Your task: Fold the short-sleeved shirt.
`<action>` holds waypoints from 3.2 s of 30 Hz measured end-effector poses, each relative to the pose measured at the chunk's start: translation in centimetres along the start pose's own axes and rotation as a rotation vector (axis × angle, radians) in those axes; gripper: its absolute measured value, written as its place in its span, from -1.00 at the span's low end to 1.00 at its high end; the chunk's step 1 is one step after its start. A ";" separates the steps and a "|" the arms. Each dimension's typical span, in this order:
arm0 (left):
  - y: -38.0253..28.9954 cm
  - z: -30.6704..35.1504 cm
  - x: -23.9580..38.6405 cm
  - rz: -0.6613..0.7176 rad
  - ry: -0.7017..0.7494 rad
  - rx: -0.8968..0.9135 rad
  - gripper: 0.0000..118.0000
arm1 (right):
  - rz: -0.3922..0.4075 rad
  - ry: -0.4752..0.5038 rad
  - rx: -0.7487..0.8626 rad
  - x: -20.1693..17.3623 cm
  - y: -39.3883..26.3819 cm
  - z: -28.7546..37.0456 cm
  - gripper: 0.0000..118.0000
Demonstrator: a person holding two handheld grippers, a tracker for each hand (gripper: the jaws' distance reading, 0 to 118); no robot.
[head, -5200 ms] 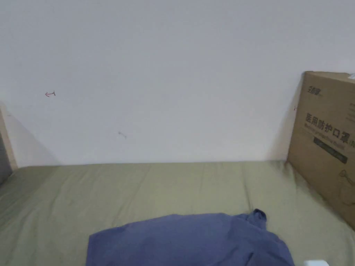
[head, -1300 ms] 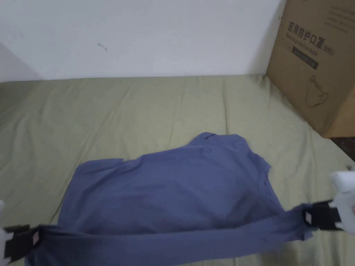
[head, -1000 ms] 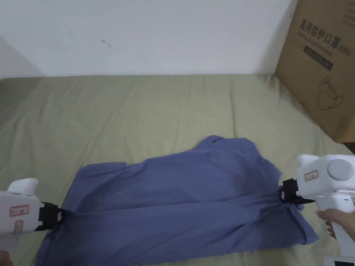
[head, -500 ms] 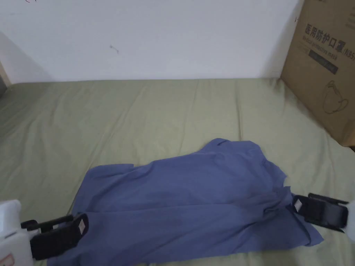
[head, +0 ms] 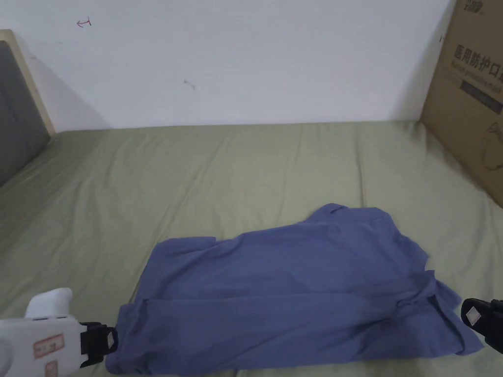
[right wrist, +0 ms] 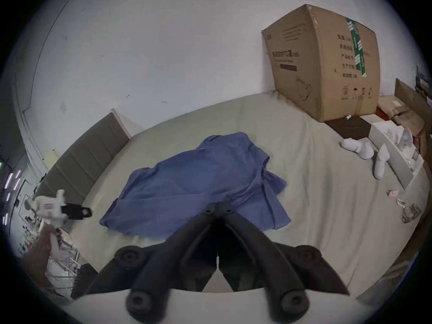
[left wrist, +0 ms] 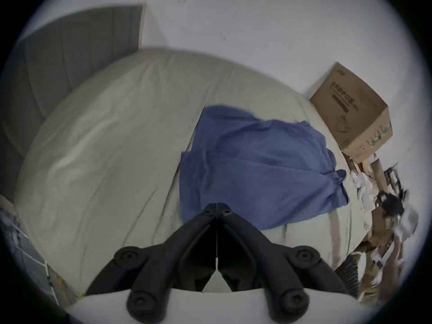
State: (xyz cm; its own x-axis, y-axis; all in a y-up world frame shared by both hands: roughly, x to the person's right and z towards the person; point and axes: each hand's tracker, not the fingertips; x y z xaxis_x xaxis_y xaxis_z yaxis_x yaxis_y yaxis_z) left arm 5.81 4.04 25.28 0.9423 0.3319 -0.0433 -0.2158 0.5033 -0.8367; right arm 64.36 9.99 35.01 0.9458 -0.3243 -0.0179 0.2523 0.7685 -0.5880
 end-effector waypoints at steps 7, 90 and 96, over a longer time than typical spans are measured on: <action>0.0 -7.3 -1.5 -0.007 0.152 -0.077 0.94 | -0.004 -0.004 -0.063 0.0 -0.7 -0.7 -1.00; 10.3 -4.5 5.4 -0.117 -0.007 0.028 0.52 | 0.042 0.028 -0.035 -3.3 4.4 -2.0 -1.00; 8.6 -11.3 4.0 -0.139 0.122 -0.097 0.92 | -0.008 -0.025 -0.112 -0.8 3.1 -2.8 -1.00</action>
State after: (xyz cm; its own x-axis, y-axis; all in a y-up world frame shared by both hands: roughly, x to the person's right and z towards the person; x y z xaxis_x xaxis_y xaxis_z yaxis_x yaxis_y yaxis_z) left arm 10.61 0.68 11.72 0.9866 0.1624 0.0157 -0.0610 0.4565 -0.8876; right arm 63.81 11.08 30.90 0.9491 -0.3148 0.0065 0.2366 0.6993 -0.6746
